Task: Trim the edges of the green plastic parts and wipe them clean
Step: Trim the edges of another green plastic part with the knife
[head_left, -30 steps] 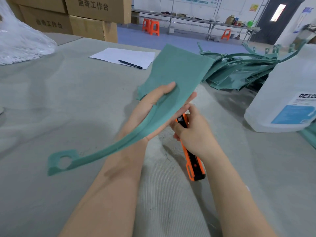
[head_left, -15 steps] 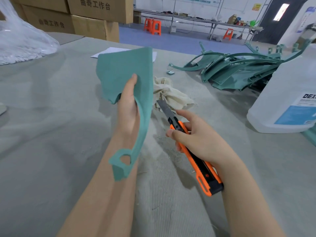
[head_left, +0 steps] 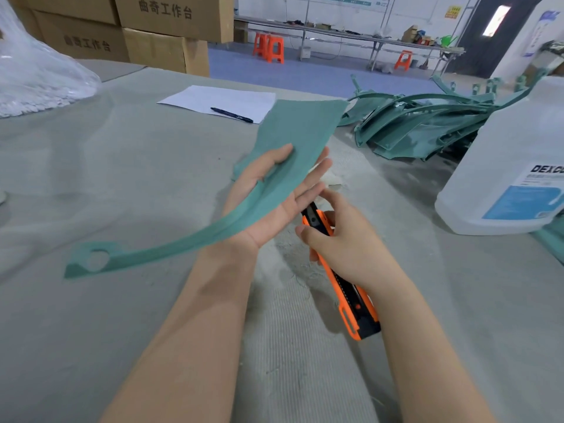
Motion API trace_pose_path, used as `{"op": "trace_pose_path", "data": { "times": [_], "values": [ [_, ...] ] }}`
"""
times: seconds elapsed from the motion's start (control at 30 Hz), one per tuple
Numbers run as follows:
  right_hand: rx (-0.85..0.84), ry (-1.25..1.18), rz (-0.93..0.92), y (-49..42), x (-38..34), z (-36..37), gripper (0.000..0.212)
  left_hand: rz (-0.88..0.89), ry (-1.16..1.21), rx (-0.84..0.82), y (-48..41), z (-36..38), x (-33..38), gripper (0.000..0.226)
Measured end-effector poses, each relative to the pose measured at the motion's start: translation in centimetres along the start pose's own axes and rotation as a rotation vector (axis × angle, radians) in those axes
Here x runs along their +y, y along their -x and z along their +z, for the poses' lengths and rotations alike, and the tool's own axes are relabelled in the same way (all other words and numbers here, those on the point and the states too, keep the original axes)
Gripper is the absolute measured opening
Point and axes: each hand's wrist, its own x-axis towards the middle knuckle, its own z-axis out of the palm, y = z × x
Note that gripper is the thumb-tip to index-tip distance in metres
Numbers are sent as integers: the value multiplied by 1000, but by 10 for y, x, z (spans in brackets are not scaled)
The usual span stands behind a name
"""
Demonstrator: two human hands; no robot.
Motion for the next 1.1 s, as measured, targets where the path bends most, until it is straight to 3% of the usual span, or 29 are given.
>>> {"op": "trace_pose_path", "data": {
  "times": [0.07,0.13,0.2,0.27,0.33,0.4,0.47,0.57,0.67,0.77,0.87,0.97,1.1],
  "values": [
    [-19,1,-11,1,-1,-1,69,44,73,124,0,2,2,31],
    [-77,32,-14,3,-4,0,71,139,114,220,-1,0,3,18],
    [-141,45,-16,5,-6,1,69,234,70,232,1,-1,4,49],
    [-165,4,2,6,-7,-2,68,321,112,294,5,0,6,60],
    [-111,-49,37,4,-5,-3,67,394,192,417,3,-6,11,39],
    [2,-107,64,0,-4,-4,62,396,295,495,0,-10,14,20],
    [81,-209,67,-1,-5,-6,46,371,323,519,-2,-13,12,22],
    [87,-317,38,1,-8,-5,17,357,294,501,1,-6,9,27],
    [58,-471,58,3,-13,2,2,323,219,513,1,-2,6,19],
    [-76,-546,75,4,-15,7,21,222,25,555,2,5,3,48],
    [-216,-580,47,7,-18,9,14,267,-113,661,2,10,1,60],
    [-108,-588,2,5,-16,10,8,222,-72,455,2,19,1,62],
    [80,-502,-63,2,-12,10,14,153,-242,236,2,30,-10,50]
  ]
}}
